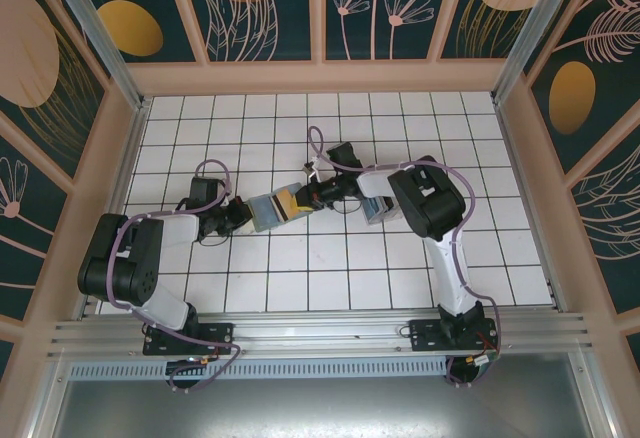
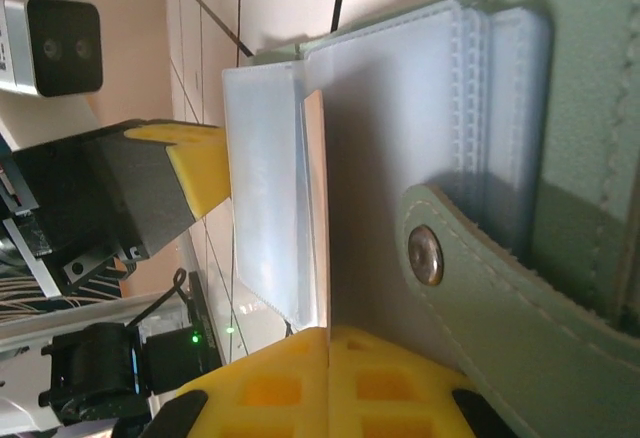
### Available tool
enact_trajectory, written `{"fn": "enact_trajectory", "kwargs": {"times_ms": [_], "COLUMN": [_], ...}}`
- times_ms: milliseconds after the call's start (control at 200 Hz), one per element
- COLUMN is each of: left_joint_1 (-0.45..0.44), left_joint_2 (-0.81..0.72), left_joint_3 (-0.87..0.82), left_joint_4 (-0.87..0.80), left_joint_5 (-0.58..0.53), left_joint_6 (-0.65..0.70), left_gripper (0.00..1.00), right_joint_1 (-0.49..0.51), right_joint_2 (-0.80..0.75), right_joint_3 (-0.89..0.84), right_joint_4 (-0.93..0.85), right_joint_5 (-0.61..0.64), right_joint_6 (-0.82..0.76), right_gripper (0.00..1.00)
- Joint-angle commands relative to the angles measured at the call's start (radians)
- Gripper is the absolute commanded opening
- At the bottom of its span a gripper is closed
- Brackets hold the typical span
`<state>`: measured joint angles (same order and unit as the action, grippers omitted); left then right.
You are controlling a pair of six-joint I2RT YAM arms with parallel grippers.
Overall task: Put the credit cards into the card holder
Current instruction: Insert the credit card into the card slot.
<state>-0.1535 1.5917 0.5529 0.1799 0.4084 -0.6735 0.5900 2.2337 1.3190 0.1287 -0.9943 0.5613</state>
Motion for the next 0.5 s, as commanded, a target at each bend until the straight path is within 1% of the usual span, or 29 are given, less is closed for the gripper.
{"fn": "enact_trajectory", "kwargs": {"times_ms": [0,175,330,490], "left_joint_1": [-0.018,-0.018,-0.017,-0.018], "left_joint_2": [0.083,0.089,0.092,0.091], "left_joint_3": [-0.024,-0.035,-0.039,-0.036], "left_joint_4": [-0.052,-0.039,-0.034,-0.034], "left_joint_5": [-0.074,-0.072,-0.068,-0.064], "left_joint_6": [0.005,0.003,0.005,0.005], "left_gripper": [0.03,0.03,0.03,0.03], "right_joint_1": [0.011,0.039,0.066,0.072], "right_joint_2": [0.007,0.049,0.076,0.085], "right_joint_3": [0.005,0.054,0.074,0.075], "right_joint_4": [-0.001,-0.057,-0.061,-0.041], "right_joint_5": [0.032,0.003,0.003,0.017], "right_joint_6": [0.024,0.004,0.009,0.043], "right_gripper": [0.0,0.0,0.0,0.0]}}
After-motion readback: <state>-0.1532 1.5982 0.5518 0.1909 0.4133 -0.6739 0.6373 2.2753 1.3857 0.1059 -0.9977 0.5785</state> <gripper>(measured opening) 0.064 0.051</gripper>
